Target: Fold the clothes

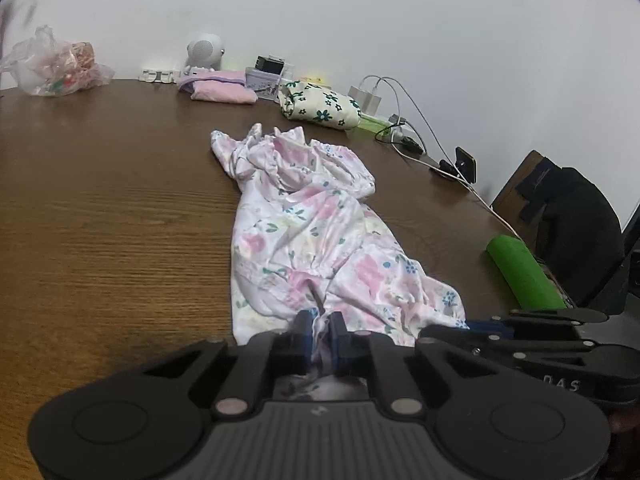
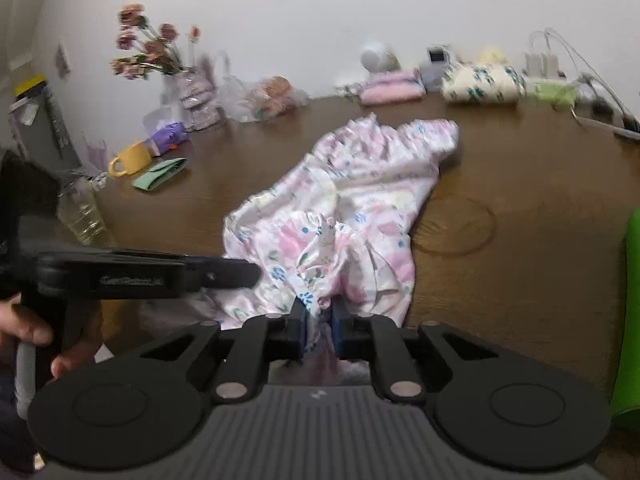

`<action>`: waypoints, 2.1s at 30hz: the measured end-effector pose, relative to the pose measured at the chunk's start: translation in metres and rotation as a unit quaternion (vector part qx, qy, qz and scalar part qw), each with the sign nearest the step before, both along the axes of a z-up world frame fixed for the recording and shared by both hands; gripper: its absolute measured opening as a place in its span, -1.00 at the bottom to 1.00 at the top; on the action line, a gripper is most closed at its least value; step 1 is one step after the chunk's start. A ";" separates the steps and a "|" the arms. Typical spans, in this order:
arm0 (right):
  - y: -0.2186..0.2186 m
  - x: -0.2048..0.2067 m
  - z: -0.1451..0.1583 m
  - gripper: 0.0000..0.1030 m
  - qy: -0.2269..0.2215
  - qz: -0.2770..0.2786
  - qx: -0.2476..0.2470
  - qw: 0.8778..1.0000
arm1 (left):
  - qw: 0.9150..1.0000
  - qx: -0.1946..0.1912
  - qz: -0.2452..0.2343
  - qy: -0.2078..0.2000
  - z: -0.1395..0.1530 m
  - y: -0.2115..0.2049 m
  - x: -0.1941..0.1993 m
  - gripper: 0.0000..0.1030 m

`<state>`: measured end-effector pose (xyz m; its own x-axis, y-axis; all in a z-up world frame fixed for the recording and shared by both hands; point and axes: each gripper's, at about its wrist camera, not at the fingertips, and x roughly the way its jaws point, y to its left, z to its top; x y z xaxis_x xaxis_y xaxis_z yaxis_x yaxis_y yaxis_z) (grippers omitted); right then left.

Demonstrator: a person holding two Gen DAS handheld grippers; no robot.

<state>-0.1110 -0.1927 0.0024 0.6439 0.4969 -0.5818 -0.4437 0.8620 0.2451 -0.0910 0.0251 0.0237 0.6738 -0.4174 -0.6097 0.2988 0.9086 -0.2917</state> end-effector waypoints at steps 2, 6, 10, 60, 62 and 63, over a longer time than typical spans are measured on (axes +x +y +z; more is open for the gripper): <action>0.002 -0.011 0.006 -0.47 -0.032 0.016 -0.022 0.999 | 1.000 0.009 -0.006 -0.005 0.001 0.000 -0.003 -0.65; 0.006 -0.034 0.018 0.06 -0.093 0.064 -0.064 0.992 | 1.000 0.016 -0.012 -0.013 0.001 -0.001 -0.007 -0.53; 0.017 -0.039 0.010 0.23 -0.089 0.131 -0.097 0.983 | 0.999 0.022 -0.018 -0.021 0.001 -0.001 -0.010 -0.52; 0.004 -0.104 0.022 0.51 -0.223 0.267 -0.191 0.918 | 0.929 0.171 -0.293 -0.149 0.013 -0.027 -0.130 -0.81; 0.005 -0.101 0.016 0.50 -0.257 0.260 -0.189 0.911 | 0.928 0.158 -0.309 -0.139 0.020 -0.028 -0.125 -0.82; 0.006 -0.099 0.013 0.50 -0.274 0.262 -0.188 0.906 | 0.928 0.153 -0.313 -0.135 0.024 -0.029 -0.122 -0.85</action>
